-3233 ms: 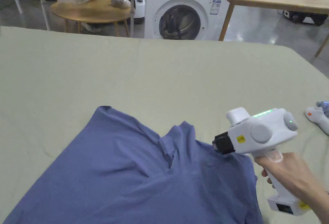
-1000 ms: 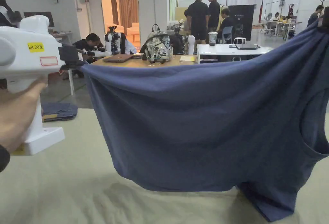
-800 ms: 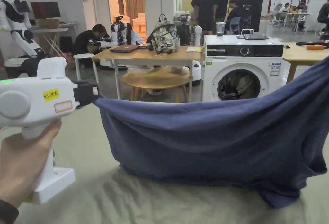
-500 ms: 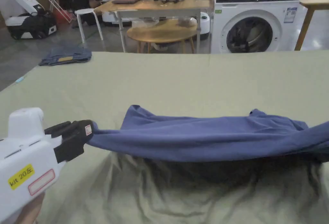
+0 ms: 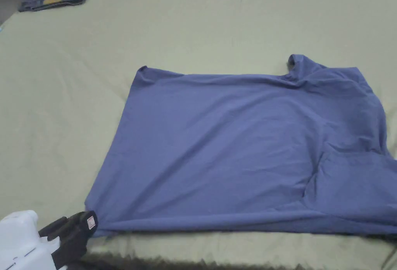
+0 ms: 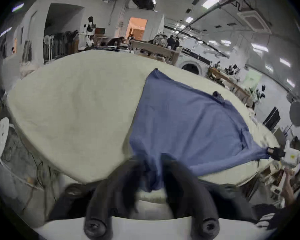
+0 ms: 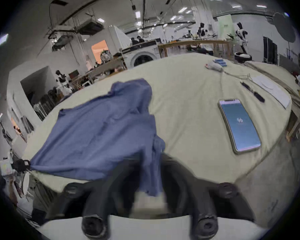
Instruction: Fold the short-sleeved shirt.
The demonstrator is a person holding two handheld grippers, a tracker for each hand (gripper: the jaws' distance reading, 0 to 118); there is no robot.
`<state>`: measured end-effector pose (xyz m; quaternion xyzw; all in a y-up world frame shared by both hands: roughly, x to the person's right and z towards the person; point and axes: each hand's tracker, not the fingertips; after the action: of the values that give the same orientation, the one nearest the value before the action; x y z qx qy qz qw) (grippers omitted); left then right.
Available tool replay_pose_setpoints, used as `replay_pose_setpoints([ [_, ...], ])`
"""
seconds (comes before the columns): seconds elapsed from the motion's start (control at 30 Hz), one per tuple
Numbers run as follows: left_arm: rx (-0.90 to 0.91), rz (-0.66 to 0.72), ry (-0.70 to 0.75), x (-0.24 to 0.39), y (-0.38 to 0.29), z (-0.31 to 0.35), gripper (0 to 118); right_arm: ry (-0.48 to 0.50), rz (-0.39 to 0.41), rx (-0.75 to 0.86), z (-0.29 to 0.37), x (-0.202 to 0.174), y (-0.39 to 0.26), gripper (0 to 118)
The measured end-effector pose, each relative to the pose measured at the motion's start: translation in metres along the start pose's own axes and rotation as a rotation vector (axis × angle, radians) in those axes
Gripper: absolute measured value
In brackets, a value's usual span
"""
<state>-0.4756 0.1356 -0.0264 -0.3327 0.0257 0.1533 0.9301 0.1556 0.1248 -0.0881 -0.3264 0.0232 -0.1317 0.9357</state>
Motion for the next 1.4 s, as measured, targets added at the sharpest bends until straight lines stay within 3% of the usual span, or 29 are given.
replay_pose_setpoints([
  [0.03, -0.022, -0.033, 0.041, 0.006, -0.001, -0.003, 48, -0.018, 0.002, -0.01, 0.0, 0.001, -0.005, 62],
  [0.2, 0.006, -0.189, 0.089, 0.033, 0.008, 0.009, 47, -0.043, 0.002, -0.002, 0.027, -0.007, -0.01, 62],
  [0.33, 0.135, -0.195, -0.03, 0.061, 0.036, 0.037, 47, -0.03, 0.113, 0.118, 0.06, -0.047, 0.022, 61],
  [0.4, 0.226, -0.188, -0.096, 0.076, 0.053, 0.052, 47, -0.011, 0.161, 0.18, 0.067, -0.068, 0.044, 53],
  [0.47, 0.325, -0.183, -0.151, 0.09, 0.07, 0.068, 46, 0.024, 0.2, 0.235, 0.07, -0.093, 0.061, 31],
  [0.5, 0.359, -0.182, -0.172, 0.096, 0.076, 0.073, 39, 0.036, 0.205, 0.25, 0.068, -0.1, 0.068, 13],
  [0.53, 0.38, -0.184, -0.195, 0.102, 0.082, 0.077, 21, 0.063, 0.216, 0.263, 0.064, -0.106, 0.074, 3],
  [0.57, 0.395, -0.184, -0.209, 0.106, 0.087, 0.08, 2, 0.083, 0.223, 0.268, 0.062, -0.114, 0.078, 0],
  [0.6, 0.413, -0.189, -0.225, 0.11, 0.091, 0.082, 0, 0.08, 0.228, 0.269, 0.058, -0.123, 0.079, 0],
  [0.73, 0.416, -0.205, -0.188, 0.105, 0.093, 0.078, 0, 0.149, 0.235, 0.235, 0.044, -0.138, 0.083, 0],
  [0.87, 0.351, -0.11, -0.169, 0.081, 0.096, 0.079, 0, 0.136, 0.252, 0.242, 0.04, -0.145, 0.078, 0],
  [0.97, 0.274, -0.084, -0.021, 0.052, 0.084, 0.067, 0, 0.14, 0.252, 0.221, 0.037, -0.141, 0.074, 0],
  [1.03, 0.111, -0.111, 0.026, 0.028, 0.067, 0.047, 37, 0.136, 0.251, 0.192, 0.034, -0.137, 0.068, 0],
  [1.3, -0.073, -0.054, 0.0, -0.014, 0.002, -0.017, 39, 0.136, 0.195, 0.133, 0.033, -0.118, 0.059, 0],
  [1.33, -0.119, -0.083, -0.008, -0.014, 0.0, -0.026, 31, 0.138, 0.185, 0.129, 0.031, -0.117, 0.058, 0],
  [1.37, -0.149, -0.095, -0.006, -0.003, 0.001, -0.032, 11, 0.14, 0.18, 0.124, 0.032, -0.115, 0.058, 0],
  [1.4, -0.188, -0.103, -0.013, -0.001, -0.001, -0.039, 0, 0.137, 0.179, 0.122, 0.033, -0.113, 0.057, 0],
])
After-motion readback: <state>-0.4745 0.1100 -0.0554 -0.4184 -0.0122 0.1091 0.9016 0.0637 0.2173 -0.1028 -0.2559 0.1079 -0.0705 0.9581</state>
